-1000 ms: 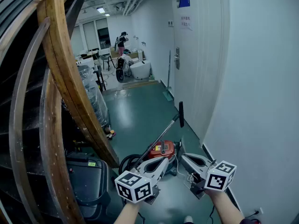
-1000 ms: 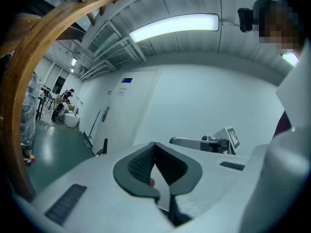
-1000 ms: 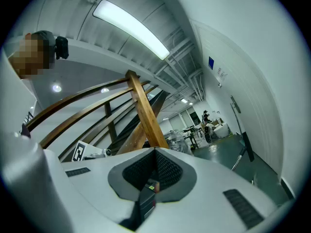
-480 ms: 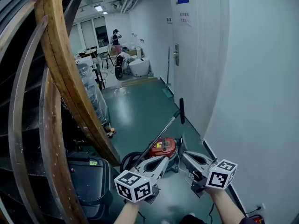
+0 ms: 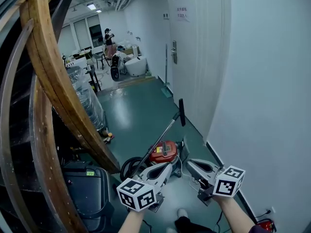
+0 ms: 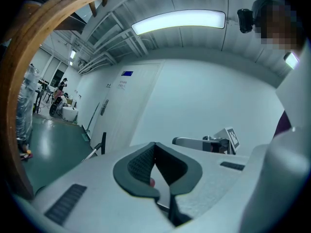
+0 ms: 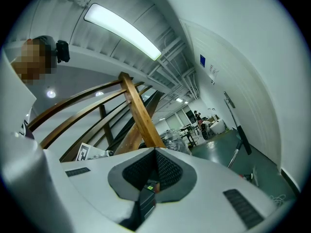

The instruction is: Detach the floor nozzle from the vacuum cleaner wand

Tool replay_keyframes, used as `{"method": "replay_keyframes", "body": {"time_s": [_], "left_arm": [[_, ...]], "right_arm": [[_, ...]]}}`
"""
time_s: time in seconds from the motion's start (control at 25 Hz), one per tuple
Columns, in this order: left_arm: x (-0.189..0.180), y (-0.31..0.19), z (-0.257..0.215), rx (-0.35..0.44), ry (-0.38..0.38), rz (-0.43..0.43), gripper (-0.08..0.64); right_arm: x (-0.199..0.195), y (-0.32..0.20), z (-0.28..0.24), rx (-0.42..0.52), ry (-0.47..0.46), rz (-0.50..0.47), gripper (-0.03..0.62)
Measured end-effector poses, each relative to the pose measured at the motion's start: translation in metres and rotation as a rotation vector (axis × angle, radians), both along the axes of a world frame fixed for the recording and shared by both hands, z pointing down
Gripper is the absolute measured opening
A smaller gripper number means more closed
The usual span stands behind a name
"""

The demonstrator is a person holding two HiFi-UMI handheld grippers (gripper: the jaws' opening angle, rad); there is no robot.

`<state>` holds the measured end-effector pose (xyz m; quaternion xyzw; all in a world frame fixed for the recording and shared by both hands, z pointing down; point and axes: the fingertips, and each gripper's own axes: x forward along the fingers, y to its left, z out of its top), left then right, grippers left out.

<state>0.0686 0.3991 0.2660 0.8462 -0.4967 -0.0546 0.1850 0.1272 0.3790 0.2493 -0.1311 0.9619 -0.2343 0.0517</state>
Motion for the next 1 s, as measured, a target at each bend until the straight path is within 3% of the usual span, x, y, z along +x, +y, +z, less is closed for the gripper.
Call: {"method": "replay_keyframes", "body": {"time_s": [1.0], "left_arm": [[-0.013, -0.173, 0.026, -0.086, -0.013, -0.033, 0.003]], "right_arm": [[-0.012, -0.177, 0.041, -0.121, -0.002, -0.039, 0.017]]}}
